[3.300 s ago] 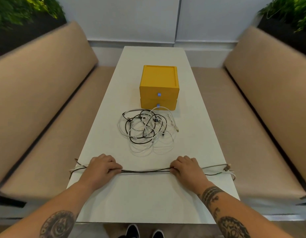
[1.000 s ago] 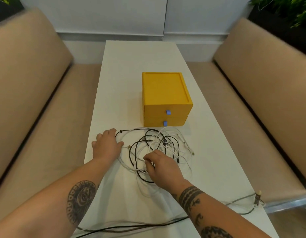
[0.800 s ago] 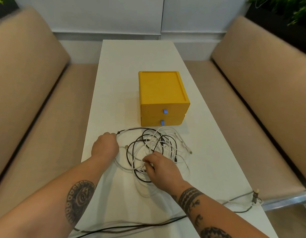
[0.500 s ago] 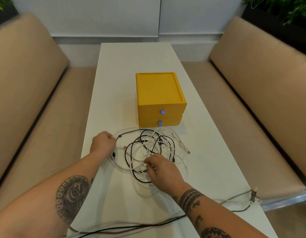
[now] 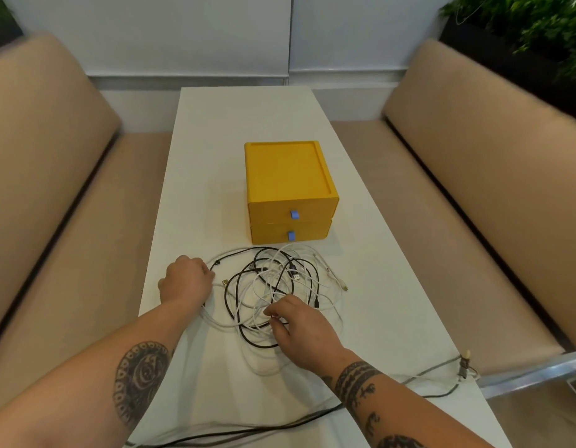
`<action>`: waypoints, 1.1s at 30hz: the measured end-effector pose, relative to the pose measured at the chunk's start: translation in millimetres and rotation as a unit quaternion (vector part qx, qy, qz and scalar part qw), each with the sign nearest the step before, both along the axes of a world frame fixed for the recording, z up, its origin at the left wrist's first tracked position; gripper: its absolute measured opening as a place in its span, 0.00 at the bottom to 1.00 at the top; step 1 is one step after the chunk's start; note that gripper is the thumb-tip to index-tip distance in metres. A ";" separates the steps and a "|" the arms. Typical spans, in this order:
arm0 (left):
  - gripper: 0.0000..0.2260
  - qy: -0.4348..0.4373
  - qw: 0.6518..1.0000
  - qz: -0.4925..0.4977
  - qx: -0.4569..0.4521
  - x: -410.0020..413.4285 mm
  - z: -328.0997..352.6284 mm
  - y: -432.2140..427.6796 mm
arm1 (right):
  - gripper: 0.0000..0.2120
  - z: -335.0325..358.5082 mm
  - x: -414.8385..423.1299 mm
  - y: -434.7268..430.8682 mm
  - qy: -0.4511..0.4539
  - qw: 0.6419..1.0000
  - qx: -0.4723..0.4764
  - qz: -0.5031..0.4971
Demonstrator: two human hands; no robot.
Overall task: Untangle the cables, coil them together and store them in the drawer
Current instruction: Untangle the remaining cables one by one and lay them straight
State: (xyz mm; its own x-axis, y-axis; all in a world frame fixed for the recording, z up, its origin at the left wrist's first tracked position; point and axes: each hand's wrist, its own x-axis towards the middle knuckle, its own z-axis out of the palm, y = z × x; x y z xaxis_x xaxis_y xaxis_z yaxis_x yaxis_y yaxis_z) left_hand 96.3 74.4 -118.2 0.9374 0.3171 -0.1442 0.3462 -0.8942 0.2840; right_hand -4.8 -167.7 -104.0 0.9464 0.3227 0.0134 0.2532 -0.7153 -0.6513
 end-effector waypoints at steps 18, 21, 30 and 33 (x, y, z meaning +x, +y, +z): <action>0.09 -0.207 0.913 -0.110 -0.335 -12.3 128.7 -42.4 | 0.13 76.4 47.5 0.8 -0.102 0.986 0.078 -0.105; 0.07 -0.233 0.884 -0.153 -0.376 -25.3 151.5 -46.4 | 0.20 102.7 59.5 3.9 -0.090 0.988 0.066 -0.109; 0.15 -0.261 0.818 -0.219 -0.463 -54.6 196.9 -28.0 | 0.12 135.8 74.2 10.7 -0.026 0.999 0.021 -0.024; 0.15 -0.235 0.844 -0.170 -0.450 -57.5 187.8 -8.7 | 0.10 155.0 76.5 14.7 -0.055 0.994 0.076 -0.058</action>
